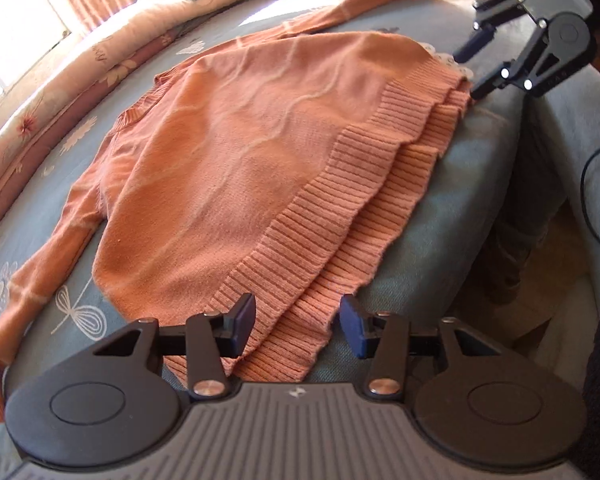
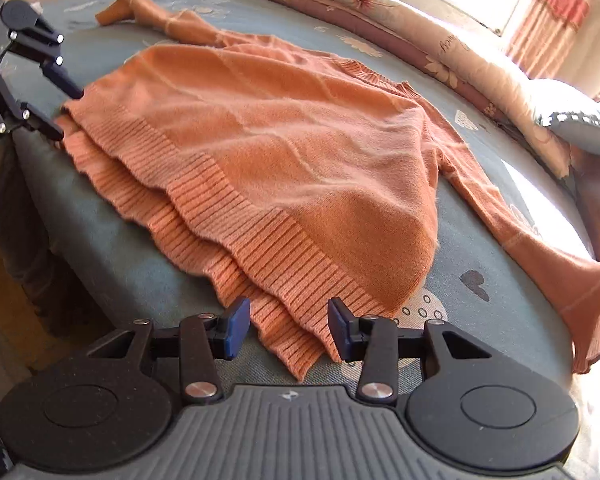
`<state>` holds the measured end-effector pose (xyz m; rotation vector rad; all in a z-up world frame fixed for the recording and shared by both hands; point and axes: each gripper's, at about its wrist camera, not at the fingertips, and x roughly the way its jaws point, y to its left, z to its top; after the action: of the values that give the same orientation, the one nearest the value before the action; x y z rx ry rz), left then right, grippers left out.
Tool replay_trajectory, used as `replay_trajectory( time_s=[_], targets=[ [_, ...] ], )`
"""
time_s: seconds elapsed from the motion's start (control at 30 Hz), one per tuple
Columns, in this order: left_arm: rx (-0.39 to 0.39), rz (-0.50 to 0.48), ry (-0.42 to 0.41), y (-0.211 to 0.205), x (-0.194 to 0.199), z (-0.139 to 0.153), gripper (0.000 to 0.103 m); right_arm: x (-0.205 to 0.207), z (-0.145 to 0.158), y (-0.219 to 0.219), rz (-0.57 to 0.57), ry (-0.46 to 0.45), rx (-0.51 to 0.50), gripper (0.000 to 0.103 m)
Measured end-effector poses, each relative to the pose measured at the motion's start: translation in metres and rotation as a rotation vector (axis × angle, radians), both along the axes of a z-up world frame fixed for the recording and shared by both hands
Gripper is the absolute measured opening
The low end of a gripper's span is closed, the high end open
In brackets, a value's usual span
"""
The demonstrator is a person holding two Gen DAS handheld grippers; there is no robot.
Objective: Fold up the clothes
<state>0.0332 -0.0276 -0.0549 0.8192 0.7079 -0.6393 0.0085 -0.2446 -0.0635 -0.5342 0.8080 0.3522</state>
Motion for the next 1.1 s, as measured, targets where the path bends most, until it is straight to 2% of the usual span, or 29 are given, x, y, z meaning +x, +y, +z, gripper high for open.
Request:
replay_trajectory(
  time_s=[0.07, 0.13, 0.2, 0.23, 0.37, 0.47, 0.53, 0.83, 1.0, 1.1],
  targets=[
    [0.057, -0.062, -0.037, -0.008, -0.011, -0.005, 0.048, -0.005, -0.006, 0.009, 0.047, -0.013, -0.065, 0.048],
    [0.057, -0.099, -0.050, -0.017, -0.016, -0.006, 0.048, -0.006, -0.007, 0.021, 0.085, -0.014, -0.058, 0.050],
    [0.042, -0.119, -0.055, -0.027, -0.016, -0.007, 0.048, -0.008, -0.009, 0.037, 0.134, -0.049, -0.075, 0.068],
    [0.040, -0.127, -0.065, -0.033, -0.016, -0.009, 0.048, -0.010, -0.012, 0.046, 0.163, -0.077, -0.105, 0.070],
    [0.021, -0.194, -0.101, -0.060, -0.017, -0.009, 0.048, -0.016, -0.029, 0.072, 0.244, -0.218, -0.316, 0.071],
    [-0.022, -0.237, -0.104, -0.083, -0.015, -0.009, 0.064, -0.015, -0.029, 0.069, 0.239, -0.222, -0.360, 0.071],
    [-0.034, -0.253, -0.105, -0.096, -0.013, -0.013, 0.065, -0.015, -0.029, 0.063, 0.224, -0.217, -0.386, 0.071],
    [-0.089, -0.322, -0.109, -0.156, -0.003, -0.031, 0.065, -0.011, -0.022, 0.043, 0.165, -0.262, -0.322, 0.072],
    [-0.069, -0.272, -0.220, -0.164, 0.007, -0.035, 0.067, -0.010, -0.017, 0.035, 0.141, -0.288, -0.271, 0.072],
    [-0.136, -0.221, -0.203, -0.158, 0.015, -0.020, 0.067, -0.009, -0.022, 0.035, 0.146, -0.294, -0.256, 0.072]
  ],
)
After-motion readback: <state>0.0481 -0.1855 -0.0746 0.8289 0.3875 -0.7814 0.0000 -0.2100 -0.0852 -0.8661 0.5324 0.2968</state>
